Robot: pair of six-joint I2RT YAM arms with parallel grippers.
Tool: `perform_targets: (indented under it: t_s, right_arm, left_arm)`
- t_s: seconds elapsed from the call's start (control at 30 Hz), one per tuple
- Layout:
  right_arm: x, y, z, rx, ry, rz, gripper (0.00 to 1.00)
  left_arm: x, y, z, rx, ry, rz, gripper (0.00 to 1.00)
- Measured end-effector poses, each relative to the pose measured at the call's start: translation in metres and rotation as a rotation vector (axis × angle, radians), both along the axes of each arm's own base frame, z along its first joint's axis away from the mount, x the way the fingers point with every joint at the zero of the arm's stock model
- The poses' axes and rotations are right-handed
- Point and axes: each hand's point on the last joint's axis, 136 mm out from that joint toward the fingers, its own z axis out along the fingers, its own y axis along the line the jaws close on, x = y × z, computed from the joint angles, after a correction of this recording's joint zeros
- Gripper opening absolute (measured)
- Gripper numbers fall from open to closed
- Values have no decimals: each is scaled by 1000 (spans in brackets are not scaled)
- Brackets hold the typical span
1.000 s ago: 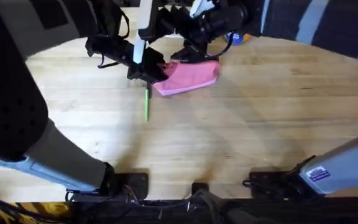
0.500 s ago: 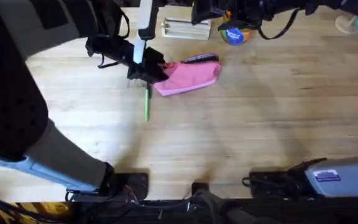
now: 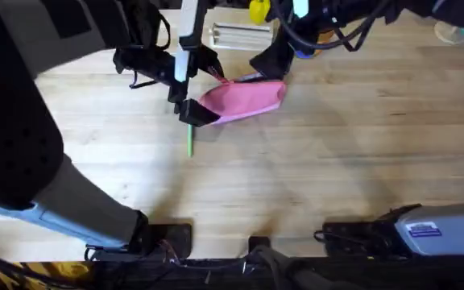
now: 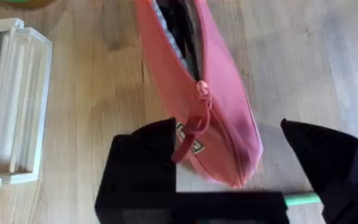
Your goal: Unzip the bag, pick up the pens from the table one at a time and place them inside, then zip the bag closed.
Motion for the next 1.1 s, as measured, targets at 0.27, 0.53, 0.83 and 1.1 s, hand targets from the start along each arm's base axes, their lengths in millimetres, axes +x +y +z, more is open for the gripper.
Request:
perform_targets:
  t_s: [0.27,0.53,0.83,1.1]
  right_arm:
    - [-1,0,0,-40,-60,76,997]
    - [-12,4,-3,-13,-31,148,997]
    - [-5,2,-29,-54,-4,180,997]
    - [-4,4,-26,-49,-24,198,57]
  left_arm:
    - [0,18,8,-36,37,65,993]
    - [2,74,48,-49,-16,243,993]
    - [-3,99,56,-62,13,331,993]
    - [-5,98,55,-62,23,331,993]
